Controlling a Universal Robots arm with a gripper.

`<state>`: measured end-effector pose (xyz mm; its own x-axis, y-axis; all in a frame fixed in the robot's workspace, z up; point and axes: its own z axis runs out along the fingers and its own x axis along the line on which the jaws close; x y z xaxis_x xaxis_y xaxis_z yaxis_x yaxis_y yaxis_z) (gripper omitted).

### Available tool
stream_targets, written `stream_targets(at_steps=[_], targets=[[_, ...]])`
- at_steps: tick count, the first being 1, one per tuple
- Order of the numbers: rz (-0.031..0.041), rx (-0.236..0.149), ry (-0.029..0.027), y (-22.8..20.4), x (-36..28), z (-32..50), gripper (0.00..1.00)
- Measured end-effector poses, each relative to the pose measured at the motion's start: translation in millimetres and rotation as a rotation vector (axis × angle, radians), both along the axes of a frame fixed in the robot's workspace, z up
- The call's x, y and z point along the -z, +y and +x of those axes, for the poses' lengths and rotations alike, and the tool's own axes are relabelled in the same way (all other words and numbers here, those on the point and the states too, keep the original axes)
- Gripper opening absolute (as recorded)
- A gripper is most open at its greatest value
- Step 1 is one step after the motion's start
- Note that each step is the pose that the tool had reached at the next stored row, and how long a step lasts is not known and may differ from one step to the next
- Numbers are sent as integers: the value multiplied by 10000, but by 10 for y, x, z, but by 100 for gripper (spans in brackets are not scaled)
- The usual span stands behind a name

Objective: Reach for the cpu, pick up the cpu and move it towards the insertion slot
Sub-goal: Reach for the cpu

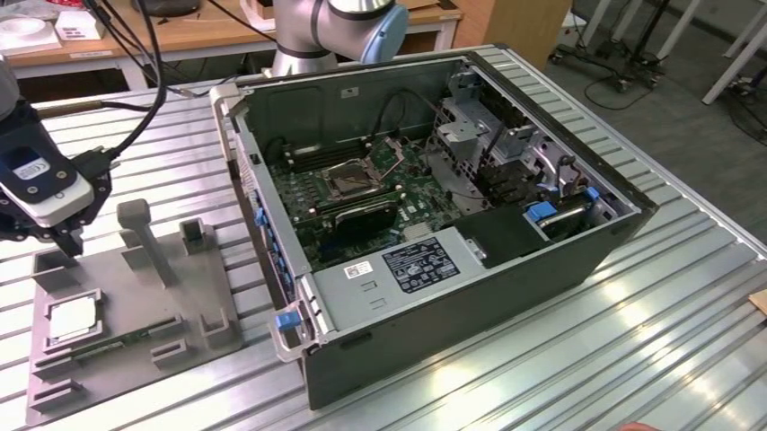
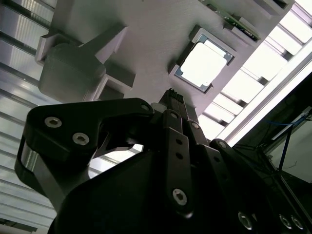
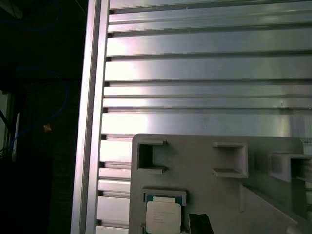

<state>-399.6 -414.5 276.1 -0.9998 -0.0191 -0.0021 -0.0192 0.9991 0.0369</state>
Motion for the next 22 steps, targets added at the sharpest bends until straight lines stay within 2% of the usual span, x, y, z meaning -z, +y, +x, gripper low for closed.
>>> stream_targets(at_steps=[22], targets=[[-13, 0, -1, -11, 90, -42, 10]])
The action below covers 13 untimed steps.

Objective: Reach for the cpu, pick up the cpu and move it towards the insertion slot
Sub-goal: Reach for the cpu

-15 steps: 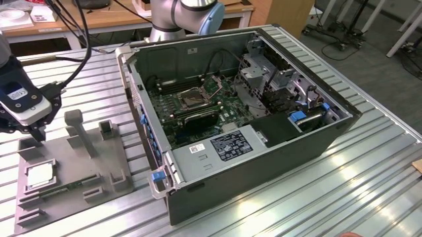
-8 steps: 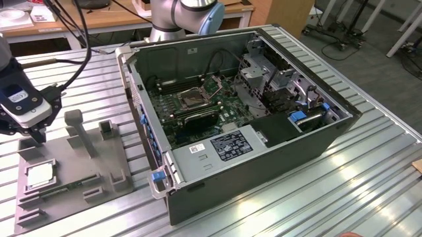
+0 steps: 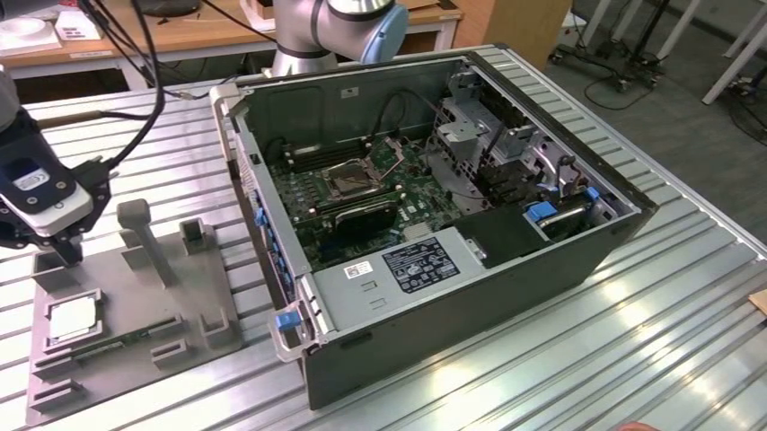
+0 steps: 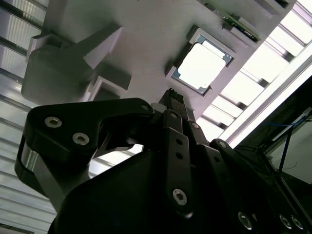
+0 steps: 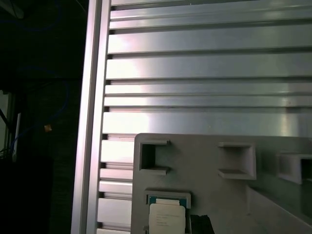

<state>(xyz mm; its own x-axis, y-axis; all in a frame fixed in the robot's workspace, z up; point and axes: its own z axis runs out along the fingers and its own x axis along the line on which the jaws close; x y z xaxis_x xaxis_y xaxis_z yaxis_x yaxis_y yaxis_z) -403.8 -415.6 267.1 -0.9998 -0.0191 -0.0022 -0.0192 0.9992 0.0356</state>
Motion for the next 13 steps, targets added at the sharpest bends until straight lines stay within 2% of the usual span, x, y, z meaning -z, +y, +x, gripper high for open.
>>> stream_targets(at_steps=[13], targets=[[-1, 1, -2, -43, 35, -103, 10]])
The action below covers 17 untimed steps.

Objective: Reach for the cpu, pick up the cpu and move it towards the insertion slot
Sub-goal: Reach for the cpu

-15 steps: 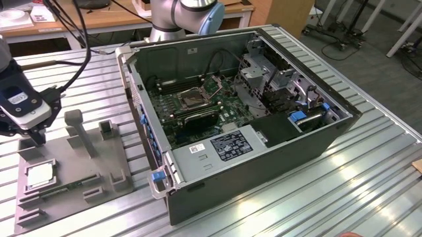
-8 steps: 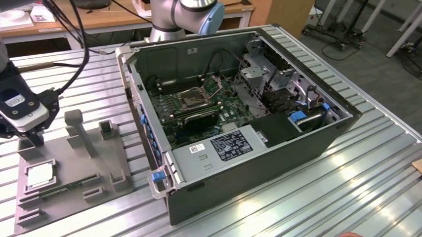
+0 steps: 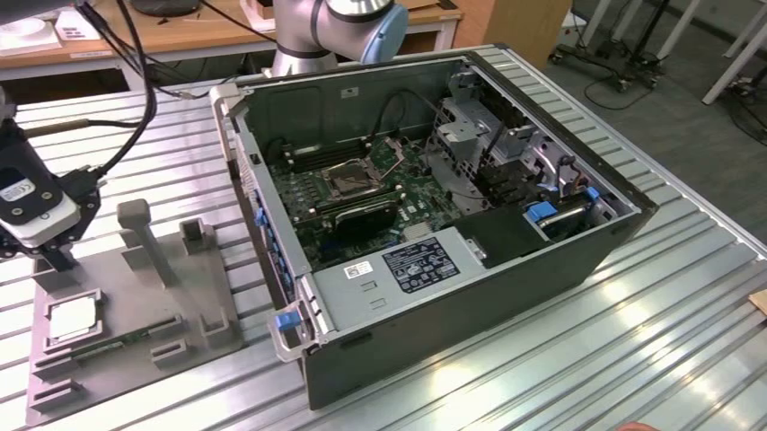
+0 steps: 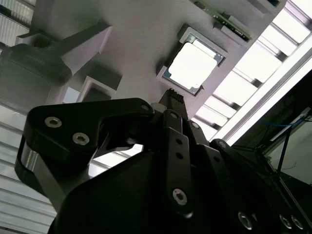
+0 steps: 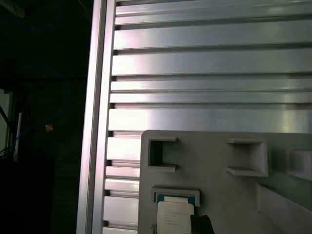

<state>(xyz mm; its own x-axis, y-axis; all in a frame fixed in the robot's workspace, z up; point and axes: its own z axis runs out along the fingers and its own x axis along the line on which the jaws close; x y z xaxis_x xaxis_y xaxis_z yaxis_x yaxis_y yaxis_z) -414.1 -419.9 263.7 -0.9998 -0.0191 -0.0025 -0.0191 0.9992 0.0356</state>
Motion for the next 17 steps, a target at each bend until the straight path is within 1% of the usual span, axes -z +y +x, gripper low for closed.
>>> stream_targets(at_steps=[6, 17], targets=[[-2, -1, 0, -10, 13, -41, 10], [-3, 1, -1, -15, 19, -48, 10]])
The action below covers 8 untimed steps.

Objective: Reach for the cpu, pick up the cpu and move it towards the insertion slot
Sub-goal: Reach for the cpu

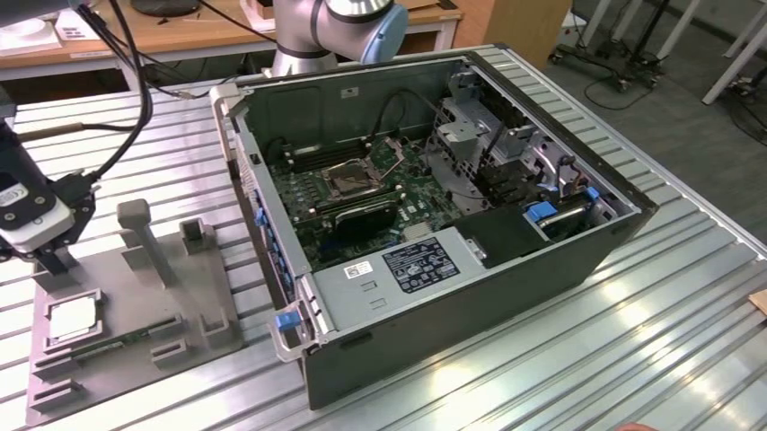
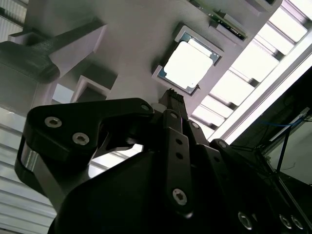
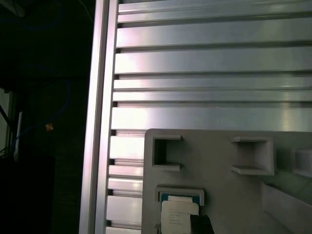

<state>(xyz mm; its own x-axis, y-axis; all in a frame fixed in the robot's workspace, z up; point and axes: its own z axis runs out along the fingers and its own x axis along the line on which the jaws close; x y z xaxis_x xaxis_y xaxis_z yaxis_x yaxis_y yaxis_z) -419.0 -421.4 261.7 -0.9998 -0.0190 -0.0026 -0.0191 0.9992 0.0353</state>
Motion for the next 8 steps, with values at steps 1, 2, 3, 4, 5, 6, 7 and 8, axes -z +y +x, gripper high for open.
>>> stream_targets(at_steps=[1, 2, 3, 4, 5, 6, 7, 8], targets=[[-1, -1, 1, -4, 1, 0, 10], [-2, -1, 2, -8, 2, 0, 10], [-1, -1, 0, -12, 5, -1, 10], [-1, -1, 1, -18, 8, -1, 10], [-2, -2, 1, -23, 11, -2, 10], [-2, -2, 1, -28, 13, -2, 10], [-2, -2, 1, -33, 16, -3, 10], [-2, -1, 1, -39, 20, -4, 10]])
